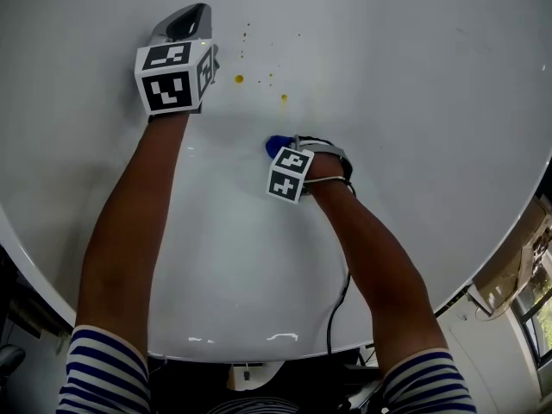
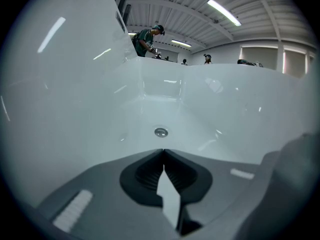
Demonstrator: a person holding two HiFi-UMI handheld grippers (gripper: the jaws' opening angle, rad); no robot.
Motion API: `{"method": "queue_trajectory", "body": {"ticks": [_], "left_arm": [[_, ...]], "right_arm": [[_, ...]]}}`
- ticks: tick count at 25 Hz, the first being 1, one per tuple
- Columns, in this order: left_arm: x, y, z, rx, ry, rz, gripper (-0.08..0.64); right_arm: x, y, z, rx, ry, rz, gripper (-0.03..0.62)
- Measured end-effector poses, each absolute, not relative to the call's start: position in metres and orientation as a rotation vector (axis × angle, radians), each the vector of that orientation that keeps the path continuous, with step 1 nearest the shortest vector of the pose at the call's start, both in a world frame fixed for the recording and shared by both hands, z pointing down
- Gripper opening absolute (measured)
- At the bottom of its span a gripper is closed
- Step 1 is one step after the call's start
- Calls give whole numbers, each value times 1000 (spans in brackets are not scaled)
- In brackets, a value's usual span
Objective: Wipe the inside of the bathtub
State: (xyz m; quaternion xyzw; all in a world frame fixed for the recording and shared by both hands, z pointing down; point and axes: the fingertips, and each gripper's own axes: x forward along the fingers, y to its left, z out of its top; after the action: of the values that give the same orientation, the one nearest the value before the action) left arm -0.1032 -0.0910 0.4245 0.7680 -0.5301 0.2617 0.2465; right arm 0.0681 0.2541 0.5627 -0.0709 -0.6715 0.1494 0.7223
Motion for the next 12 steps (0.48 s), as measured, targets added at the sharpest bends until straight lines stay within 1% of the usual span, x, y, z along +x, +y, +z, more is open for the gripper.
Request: {"method": "queue_trajectory", "body": {"ticks": [6,12], "left_arm": [[-106,-87,418,2083,-1445,723,3],[-103,-78,399,2078,-1444,723,3]], "right_arm": [[66,269,556,-247,-1470,371,51],[66,264,535,-230,-1474,373,51]]}}
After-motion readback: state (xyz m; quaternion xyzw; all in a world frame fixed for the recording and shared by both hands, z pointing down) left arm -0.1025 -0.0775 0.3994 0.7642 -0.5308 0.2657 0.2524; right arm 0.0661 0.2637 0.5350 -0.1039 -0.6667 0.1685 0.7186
